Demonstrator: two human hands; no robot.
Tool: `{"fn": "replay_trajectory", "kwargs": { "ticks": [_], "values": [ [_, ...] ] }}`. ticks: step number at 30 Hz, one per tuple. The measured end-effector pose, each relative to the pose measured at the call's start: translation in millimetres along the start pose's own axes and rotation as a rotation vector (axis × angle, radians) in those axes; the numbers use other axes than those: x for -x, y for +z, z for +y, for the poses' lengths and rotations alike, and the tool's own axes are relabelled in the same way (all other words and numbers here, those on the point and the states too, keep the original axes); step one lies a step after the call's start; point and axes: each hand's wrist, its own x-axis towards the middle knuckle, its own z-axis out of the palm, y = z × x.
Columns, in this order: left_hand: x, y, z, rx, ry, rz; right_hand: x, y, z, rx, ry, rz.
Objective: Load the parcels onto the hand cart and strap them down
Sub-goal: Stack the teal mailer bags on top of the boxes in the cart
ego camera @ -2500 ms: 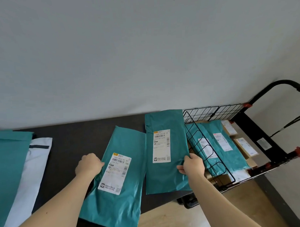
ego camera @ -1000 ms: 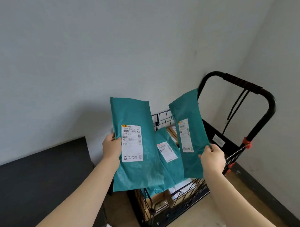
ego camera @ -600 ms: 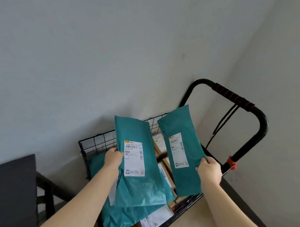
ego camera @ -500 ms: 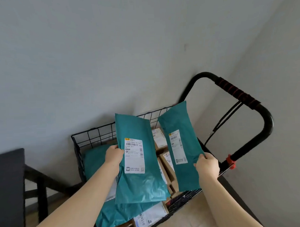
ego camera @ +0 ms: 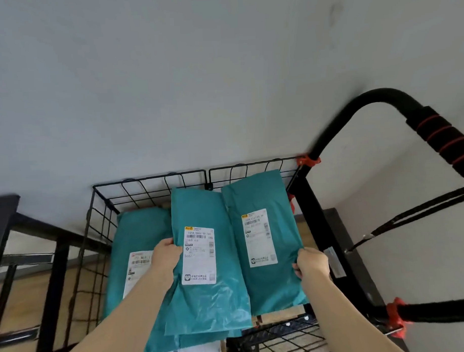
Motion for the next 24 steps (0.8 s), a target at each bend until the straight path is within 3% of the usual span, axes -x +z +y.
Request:
{"fn": "replay_trajectory", "kwargs": {
  "ticks": [5, 7, 11, 16, 21, 24],
  "values": [
    [-13, 32, -14, 0.086, -0.057, 0.028, -48, 11, 7, 0.085, 0.096, -0.089],
    [-15, 40, -18, 0.053, -0.047, 0.057, -59, 13, 14, 0.249, 0.054, -0.107],
    [-20, 51, -32, -0.432, 0.173, -0.013, -67, 11, 20, 0.745, -0.268, -0.198],
    [-18, 59, -41, -0.881, 0.304, -0.041, -76, 22, 23, 1.062, -0.395, -0.308],
    [-23, 63, -54, -0.981, 0.283, -0.069, -75, 34, 24, 1.238, -0.573, -0.337],
    [-27, 58, -58, -0.952, 0.355, 0.025, -77, 34, 24, 1.228, -0.598, -0.346]
  ]
}}
